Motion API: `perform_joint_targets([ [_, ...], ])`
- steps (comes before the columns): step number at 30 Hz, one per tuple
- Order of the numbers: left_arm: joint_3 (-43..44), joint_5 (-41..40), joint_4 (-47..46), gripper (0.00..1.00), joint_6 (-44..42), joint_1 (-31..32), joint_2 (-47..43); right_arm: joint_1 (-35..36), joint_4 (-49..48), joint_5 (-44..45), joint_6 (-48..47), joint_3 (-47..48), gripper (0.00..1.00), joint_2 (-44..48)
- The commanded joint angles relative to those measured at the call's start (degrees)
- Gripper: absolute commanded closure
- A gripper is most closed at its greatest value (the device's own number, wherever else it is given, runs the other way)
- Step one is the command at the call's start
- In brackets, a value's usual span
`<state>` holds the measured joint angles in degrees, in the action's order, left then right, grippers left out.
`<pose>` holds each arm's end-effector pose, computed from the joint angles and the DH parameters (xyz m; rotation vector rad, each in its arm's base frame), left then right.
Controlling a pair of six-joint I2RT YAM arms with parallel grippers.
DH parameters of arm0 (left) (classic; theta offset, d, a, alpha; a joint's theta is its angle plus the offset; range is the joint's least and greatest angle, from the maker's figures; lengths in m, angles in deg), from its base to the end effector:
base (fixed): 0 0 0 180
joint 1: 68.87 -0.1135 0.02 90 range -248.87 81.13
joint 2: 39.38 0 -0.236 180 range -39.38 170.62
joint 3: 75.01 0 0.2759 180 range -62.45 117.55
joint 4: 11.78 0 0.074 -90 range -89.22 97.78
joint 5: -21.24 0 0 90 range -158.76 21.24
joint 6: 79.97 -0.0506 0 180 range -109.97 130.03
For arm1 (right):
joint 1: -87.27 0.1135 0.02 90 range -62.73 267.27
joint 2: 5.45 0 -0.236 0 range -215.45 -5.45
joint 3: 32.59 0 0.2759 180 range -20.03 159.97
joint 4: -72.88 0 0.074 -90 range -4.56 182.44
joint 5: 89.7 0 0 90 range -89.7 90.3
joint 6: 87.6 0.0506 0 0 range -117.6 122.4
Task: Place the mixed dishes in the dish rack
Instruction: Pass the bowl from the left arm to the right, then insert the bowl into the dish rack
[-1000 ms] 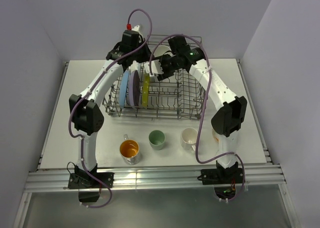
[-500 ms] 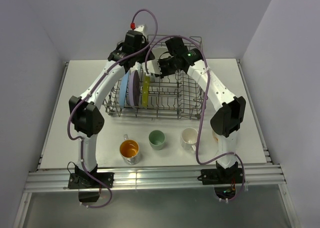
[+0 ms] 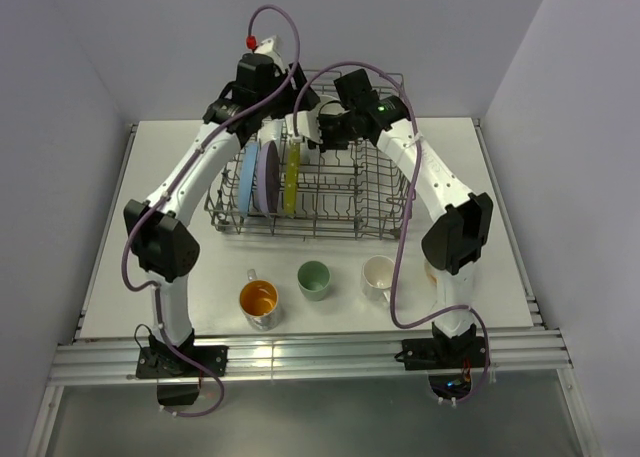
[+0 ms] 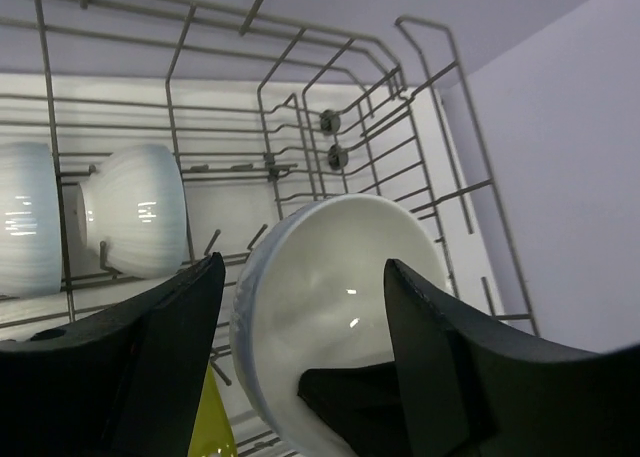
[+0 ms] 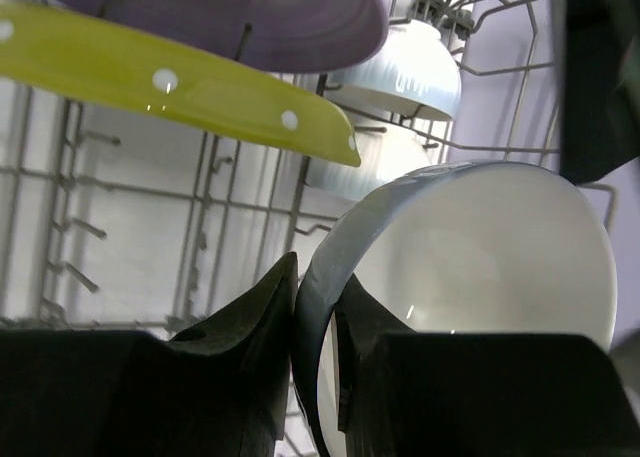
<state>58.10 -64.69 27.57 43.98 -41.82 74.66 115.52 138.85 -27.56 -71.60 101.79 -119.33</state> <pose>0.4380 -0.2277 0.3760 -0.0710 2.0023 -0.7694 0.3916 0.2372 0.3413 -1.8915 1.2320 0.1558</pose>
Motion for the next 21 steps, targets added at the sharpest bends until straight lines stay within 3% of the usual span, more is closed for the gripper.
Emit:
perform_joint_targets([
  [1, -1.3, -0.6, -5.5, 0.29, 2.0, -1.1, -5.5, -1.9, -5.9, -5.3, 7.1, 1.1, 0.99, 2.1],
  [6, -4.5, -3.6, -9.5, 0.27, 2.1, -2.7, -10.5, -5.7, -8.5, -13.3, 22.0, 7.0, 1.0, -0.5],
  [10, -8.3, -3.7, -13.2, 0.27, 1.2, -3.8, -14.7, -10.4, -13.9, -21.5, 45.1, 11.7, 1.0, -4.4],
  [12, -9.5, -5.8, -14.8, 0.27, 0.4, -4.2, -17.2, -13.6, -21.8, -26.3, 54.7, 10.5, 1.0, -5.0],
  [13, -10.6, -6.1, -15.1, 0.27, 0.1, -4.5, -18.7, -14.6, -29.0, -27.8, 65.3, 8.5, 1.0, -5.6],
  [16, -14.6, -7.0, -16.8, 0.26, -0.6, -5.3, -21.3, -17.0, -42.6, -31.5, 83.2, 4.0, 1.0, -5.8],
  [20, -21.6, -7.1, -20.5, 0.26, -0.2, -6.7, -26.9, -17.3, -54.1, -33.5, 96.6, -3.0, 1.0, -6.1],
  [21, -22.9, -6.9, -21.3, 0.26, 0.1, -7.0, -27.8, -17.4, -57.8, -33.8, 103.9, -4.6, 1.0, -6.3],
])
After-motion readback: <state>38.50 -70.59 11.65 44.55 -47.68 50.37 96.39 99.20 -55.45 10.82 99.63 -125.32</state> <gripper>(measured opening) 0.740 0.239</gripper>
